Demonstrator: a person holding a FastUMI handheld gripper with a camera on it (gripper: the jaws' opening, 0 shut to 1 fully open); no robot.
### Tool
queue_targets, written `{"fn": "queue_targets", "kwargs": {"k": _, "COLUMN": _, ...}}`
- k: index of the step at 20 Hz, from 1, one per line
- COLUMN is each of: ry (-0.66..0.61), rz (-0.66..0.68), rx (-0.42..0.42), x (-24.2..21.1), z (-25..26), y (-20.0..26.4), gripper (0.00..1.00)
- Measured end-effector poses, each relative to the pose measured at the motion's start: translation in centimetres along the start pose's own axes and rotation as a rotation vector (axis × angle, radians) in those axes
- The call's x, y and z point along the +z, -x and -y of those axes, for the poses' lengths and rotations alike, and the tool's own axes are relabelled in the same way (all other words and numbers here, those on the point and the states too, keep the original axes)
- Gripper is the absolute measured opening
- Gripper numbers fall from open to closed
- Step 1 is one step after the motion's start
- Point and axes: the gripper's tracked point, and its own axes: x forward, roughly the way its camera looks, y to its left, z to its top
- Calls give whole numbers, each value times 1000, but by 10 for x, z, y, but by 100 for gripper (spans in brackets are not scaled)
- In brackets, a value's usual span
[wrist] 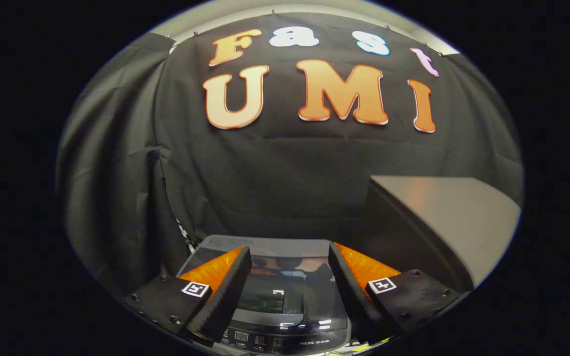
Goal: Put the clothes into the washing machine and then close the washing machine lid.
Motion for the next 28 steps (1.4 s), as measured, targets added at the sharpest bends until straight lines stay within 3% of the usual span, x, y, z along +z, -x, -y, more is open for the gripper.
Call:
{"fn": "queue_targets", "kwargs": {"k": 7, "ry": -2, "rz": 130, "rx": 34, "x": 91, "z": 40, "y": 113, "gripper": 98}}
{"fn": "queue_targets", "kwargs": {"k": 13, "ry": -7, "rz": 225, "rx": 18, "x": 140, "z": 128, "y": 199, "gripper": 97}}
{"fn": "queue_targets", "kwargs": {"k": 25, "ry": -14, "rz": 352, "rx": -111, "x": 150, "z": 272, "y": 341, "gripper": 97}}
{"fn": "queue_targets", "kwargs": {"k": 28, "ry": -23, "rz": 357, "rx": -154, "x": 134, "z": 279, "y": 374, "gripper": 97}}
